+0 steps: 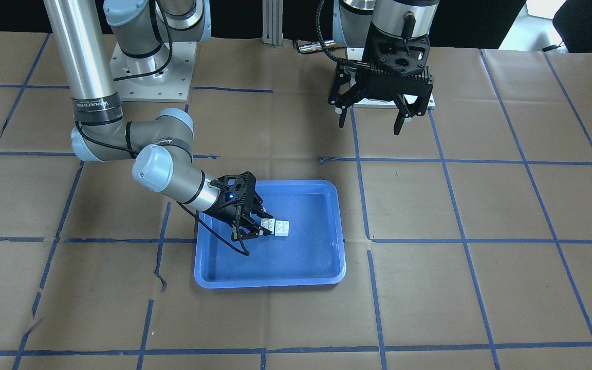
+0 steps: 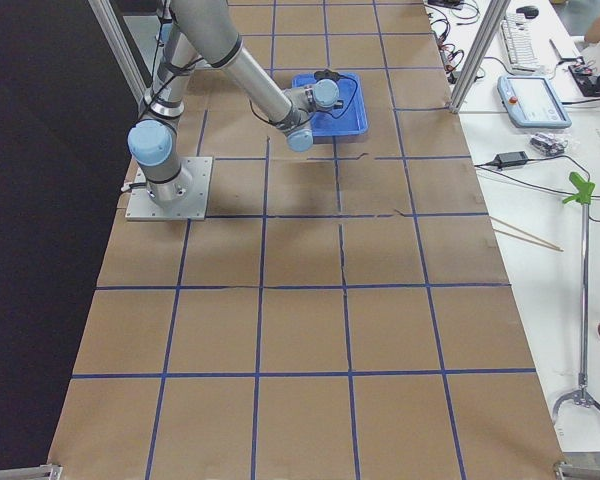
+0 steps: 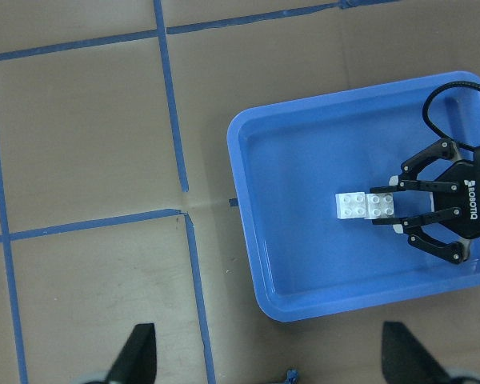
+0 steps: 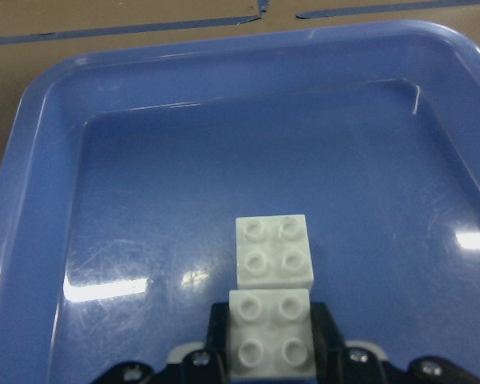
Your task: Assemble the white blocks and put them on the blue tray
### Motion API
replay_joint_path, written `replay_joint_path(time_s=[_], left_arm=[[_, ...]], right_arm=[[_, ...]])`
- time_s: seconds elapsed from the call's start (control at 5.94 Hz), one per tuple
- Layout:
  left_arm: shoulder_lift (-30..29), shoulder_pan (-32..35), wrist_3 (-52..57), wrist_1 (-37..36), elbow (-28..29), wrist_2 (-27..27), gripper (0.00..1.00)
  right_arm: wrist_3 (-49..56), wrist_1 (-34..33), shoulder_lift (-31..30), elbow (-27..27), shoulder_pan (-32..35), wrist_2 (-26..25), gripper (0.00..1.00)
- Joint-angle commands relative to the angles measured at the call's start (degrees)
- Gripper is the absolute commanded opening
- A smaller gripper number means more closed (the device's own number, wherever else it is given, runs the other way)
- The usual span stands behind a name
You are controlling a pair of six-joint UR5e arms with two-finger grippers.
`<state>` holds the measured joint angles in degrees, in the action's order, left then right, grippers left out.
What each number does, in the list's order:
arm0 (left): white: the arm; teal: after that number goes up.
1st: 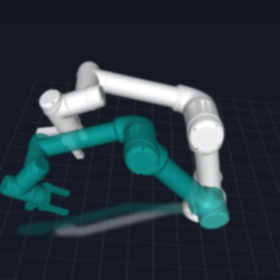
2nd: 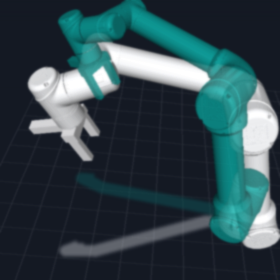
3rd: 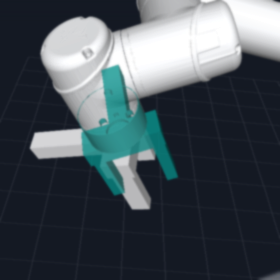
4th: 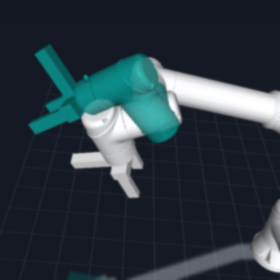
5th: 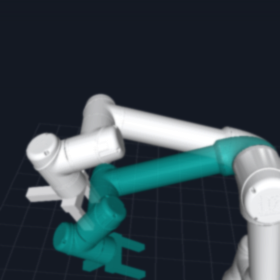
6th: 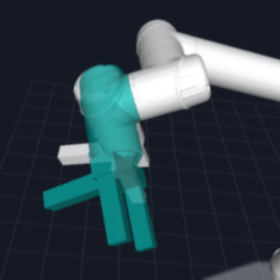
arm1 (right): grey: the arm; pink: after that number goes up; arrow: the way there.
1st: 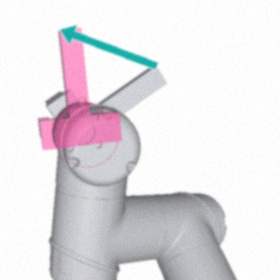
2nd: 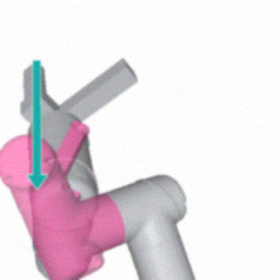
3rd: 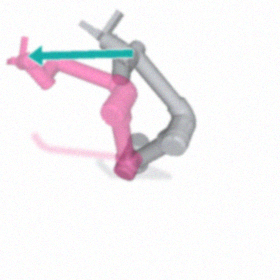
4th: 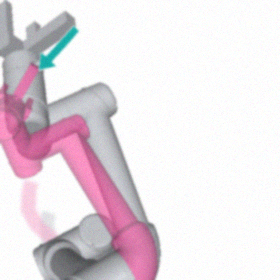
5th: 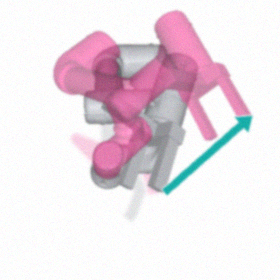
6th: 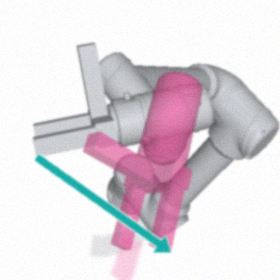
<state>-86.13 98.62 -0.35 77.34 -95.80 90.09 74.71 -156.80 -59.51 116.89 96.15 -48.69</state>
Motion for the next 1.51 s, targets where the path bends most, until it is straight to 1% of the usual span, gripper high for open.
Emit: replay_joint_path(time_s=[0.0,0.5,0.67,0.84,1.01,1.35], left_arm=[[0.0,0.0,0.0,0.0,0.0,0.0,0.99],[0.0,0.1,0.0,0.0,0.0,0.0,0.99],[0.0,0.1,0.0,0.1,0.0,0.1,0.99],[0.0,0.1,0.0,0.6,0.3,0.2,0.99],[0.1,0.0,0.0,0.8,0.3,0.9,0.99],[0.0,0.1,-0.1,2.2,1.0,1.0,0.99]], right_arm=[[0.0,0.0,0.0,0.0,0.0,0.3,0.34],[0.0,0.0,0.0,0.0,0.0,0.2,0.35],[0.0,0.0,0.0,0.0,0.0,0.1,0.38],[0.0,0.0,0.0,0.0,0.0,0.2,0.44],[0.0,0.0,0.0,0.0,0.0,0.2,0.48],[-0.1,0.0,-0.1,0.0,0.0,0.3,0.53]])
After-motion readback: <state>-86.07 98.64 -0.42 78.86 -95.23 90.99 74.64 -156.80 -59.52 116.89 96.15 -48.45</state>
